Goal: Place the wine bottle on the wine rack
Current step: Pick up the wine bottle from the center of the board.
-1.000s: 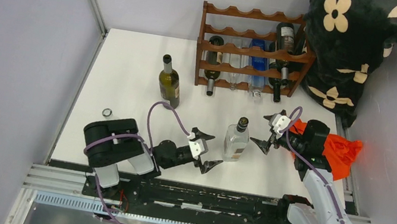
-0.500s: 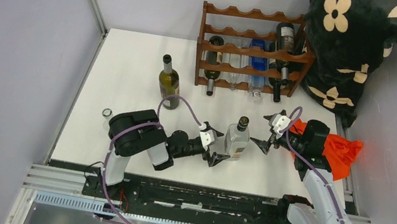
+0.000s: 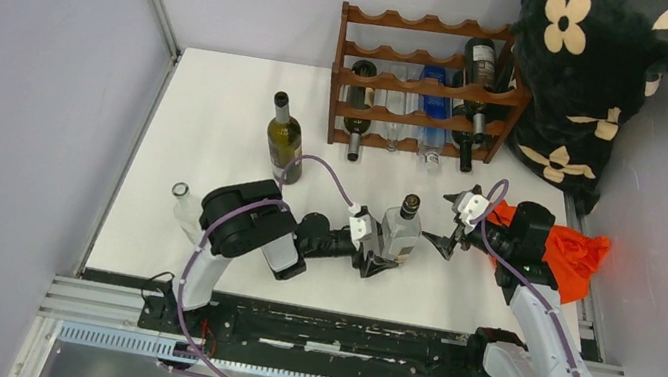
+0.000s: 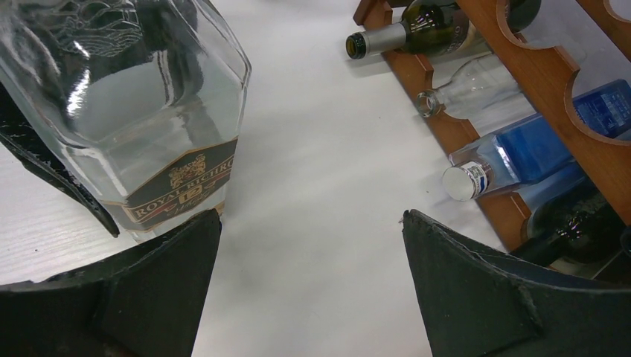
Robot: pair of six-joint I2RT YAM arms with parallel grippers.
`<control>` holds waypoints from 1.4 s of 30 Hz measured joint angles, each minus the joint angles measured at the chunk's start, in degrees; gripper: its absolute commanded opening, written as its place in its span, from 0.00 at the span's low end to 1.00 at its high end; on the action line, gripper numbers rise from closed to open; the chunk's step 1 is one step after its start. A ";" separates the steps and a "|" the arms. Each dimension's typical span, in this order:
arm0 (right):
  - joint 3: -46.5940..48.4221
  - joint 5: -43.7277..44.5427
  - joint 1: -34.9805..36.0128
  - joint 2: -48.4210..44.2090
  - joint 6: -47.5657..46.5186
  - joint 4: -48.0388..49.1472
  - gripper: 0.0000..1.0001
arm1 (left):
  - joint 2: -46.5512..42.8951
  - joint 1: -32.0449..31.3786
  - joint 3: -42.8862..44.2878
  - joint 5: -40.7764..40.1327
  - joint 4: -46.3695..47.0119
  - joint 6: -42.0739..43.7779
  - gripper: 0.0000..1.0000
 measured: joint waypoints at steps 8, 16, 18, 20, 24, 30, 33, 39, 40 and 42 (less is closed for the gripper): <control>0.00 0.02 0.00 -0.42 -0.02 0.00 0.98 | 0.20 0.26 0.63 1.53 0.09 -0.90 0.02; 0.33 2.27 0.00 -1.03 -1.44 -1.79 0.98 | -7.93 0.37 -7.58 2.08 -2.84 -5.03 0.02; 0.76 3.45 0.00 -1.03 -1.60 -2.80 0.98 | -12.57 0.35 -8.55 2.78 -8.85 -6.67 0.02; 1.33 4.39 0.00 -1.01 -1.79 -3.74 0.98 | -17.59 0.17 -8.02 2.97 -17.42 -7.48 0.02; 2.12 5.44 0.00 -0.90 -2.54 -5.09 0.98 | -27.34 -0.85 -2.01 1.70 -42.86 -7.13 0.02; 2.84 10.25 0.00 -0.28 -3.96 -6.71 0.98 | -34.69 -1.70 8.15 -0.46 -75.14 -0.87 0.02; 4.09 15.10 -0.13 0.94 -5.20 -7.89 0.98 | -36.22 -1.86 11.52 -2.71 -87.52 2.32 0.02; 7.89 19.23 -3.54 3.91 -7.87 -12.26 0.98 | -38.32 -1.95 15.52 -9.64 -105.37 6.32 0.02; 8.22 18.88 -4.24 3.78 -8.55 -12.94 0.98 | -38.60 -1.95 15.98 -10.86 -107.56 6.91 0.02; 8.48 17.70 -5.07 3.37 -9.86 -14.12 0.98 | -39.17 -1.95 16.31 -12.22 -109.79 7.56 0.02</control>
